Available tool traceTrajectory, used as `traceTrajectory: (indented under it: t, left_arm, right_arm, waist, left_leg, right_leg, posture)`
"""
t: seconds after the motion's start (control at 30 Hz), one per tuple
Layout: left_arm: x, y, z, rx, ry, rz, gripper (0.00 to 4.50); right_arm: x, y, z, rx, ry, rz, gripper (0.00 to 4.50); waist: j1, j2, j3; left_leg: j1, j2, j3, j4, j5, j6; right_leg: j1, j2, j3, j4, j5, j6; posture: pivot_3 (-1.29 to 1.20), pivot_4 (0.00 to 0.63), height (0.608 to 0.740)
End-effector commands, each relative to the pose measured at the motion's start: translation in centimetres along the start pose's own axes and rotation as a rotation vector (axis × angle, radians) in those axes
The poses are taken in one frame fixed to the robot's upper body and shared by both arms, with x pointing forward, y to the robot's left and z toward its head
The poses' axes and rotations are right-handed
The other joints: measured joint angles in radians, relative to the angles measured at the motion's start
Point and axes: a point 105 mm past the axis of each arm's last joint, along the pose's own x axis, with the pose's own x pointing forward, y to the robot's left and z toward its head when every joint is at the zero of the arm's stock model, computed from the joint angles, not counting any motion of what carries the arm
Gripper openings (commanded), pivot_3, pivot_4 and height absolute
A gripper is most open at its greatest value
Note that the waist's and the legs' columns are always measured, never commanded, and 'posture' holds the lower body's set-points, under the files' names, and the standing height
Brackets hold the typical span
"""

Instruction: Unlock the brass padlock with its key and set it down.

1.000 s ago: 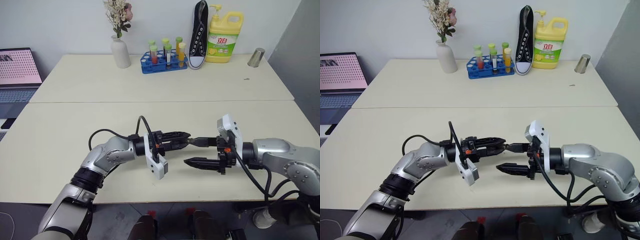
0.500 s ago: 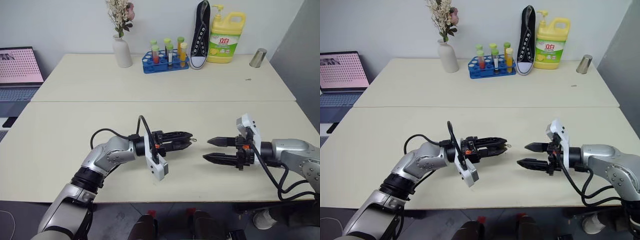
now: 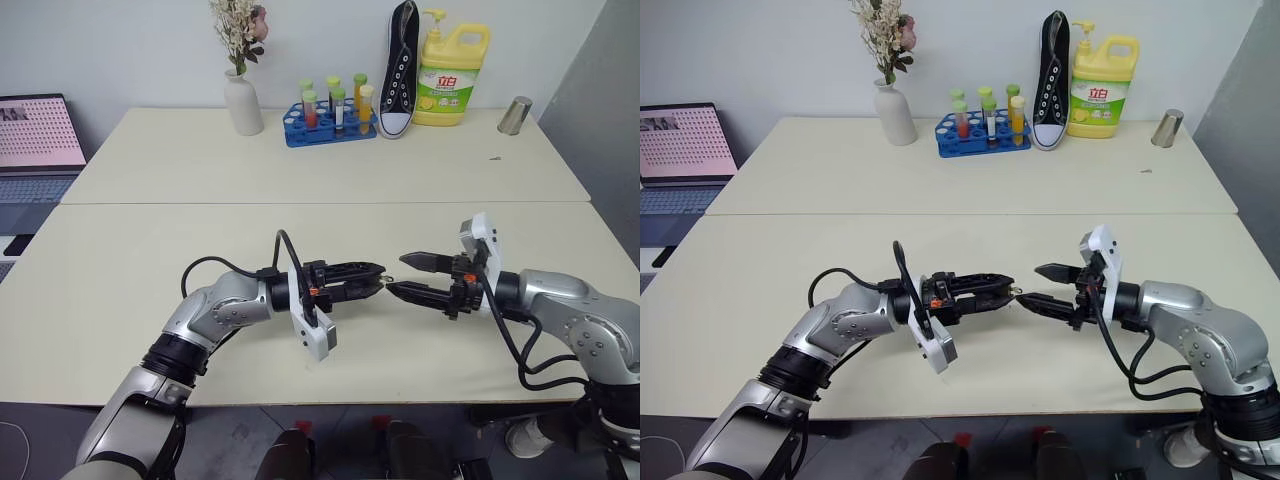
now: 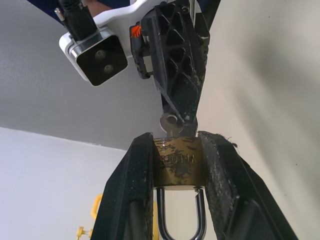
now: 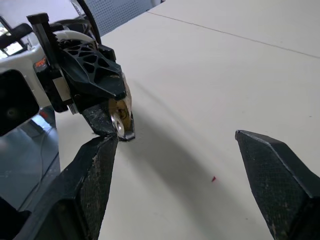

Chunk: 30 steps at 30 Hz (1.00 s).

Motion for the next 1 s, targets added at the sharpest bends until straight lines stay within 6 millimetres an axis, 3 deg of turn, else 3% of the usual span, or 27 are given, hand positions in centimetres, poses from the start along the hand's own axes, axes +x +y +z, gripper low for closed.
traceTrajectory:
  t: [0.03, 0.5, 0.63, 0.9, 1.0]
  left_arm:
    - [0.4, 1.4, 0.6, 0.031, -0.044, 0.049, 0.99]
    - [0.5, 1.3, 0.7, 0.030, -0.044, 0.048, 0.99]
    - [0.4, 1.2, 0.8, 0.028, -0.044, 0.047, 0.99]
    - [0.5, 1.2, 0.8, 0.025, -0.043, 0.047, 0.99]
    - [0.5, 0.9, 0.8, 0.017, -0.043, 0.037, 0.99]
  right_arm:
    - [0.3, 1.0, 1.0, -0.031, -0.006, 0.053, 3.94]
    - [1.7, 1.6, 1.4, -0.011, -0.018, 0.118, 3.94]
    - [1.7, 1.6, 1.3, -0.009, -0.017, 0.120, 3.01]
    - [1.7, 1.8, 1.3, -0.007, -0.016, 0.133, 0.18]
    - [1.8, 1.9, 1.3, -0.008, -0.017, 0.139, 0.15]
  waist:
    - [0.000, 0.000, 0.000]
    - [-0.002, 0.000, 0.000]
    - [-0.002, 0.000, 0.000]
    - [-0.002, 0.000, 0.000]
    - [-0.002, 0.000, 0.000]
  left_leg:
    - [0.000, 0.000, 0.000, 0.000, 0.000, 0.000]
    - [0.000, 0.000, 0.000, 0.000, 0.000, 0.000]
    - [0.000, 0.000, 0.000, 0.000, 0.000, 0.000]
    - [0.000, 0.000, 0.000, 0.000, 0.000, 0.000]
    - [0.000, 0.000, 0.000, 0.000, 0.000, 0.000]
  right_leg:
    - [0.000, 0.000, 0.000, 0.000, 0.000, 0.000]
    - [0.000, 0.000, 0.000, 0.000, 0.000, 0.000]
    - [0.000, 0.000, 0.000, 0.000, 0.000, 0.000]
    - [0.000, 0.000, 0.000, 0.000, 0.000, 0.000]
    - [0.000, 0.000, 0.000, 0.000, 0.000, 0.000]
  posture:
    - [0.00, 0.150, 0.740]
    - [0.00, 0.150, 0.740]
    - [0.00, 0.150, 0.740]
    - [0.00, 0.150, 0.740]
    - [0.00, 0.150, 0.740]
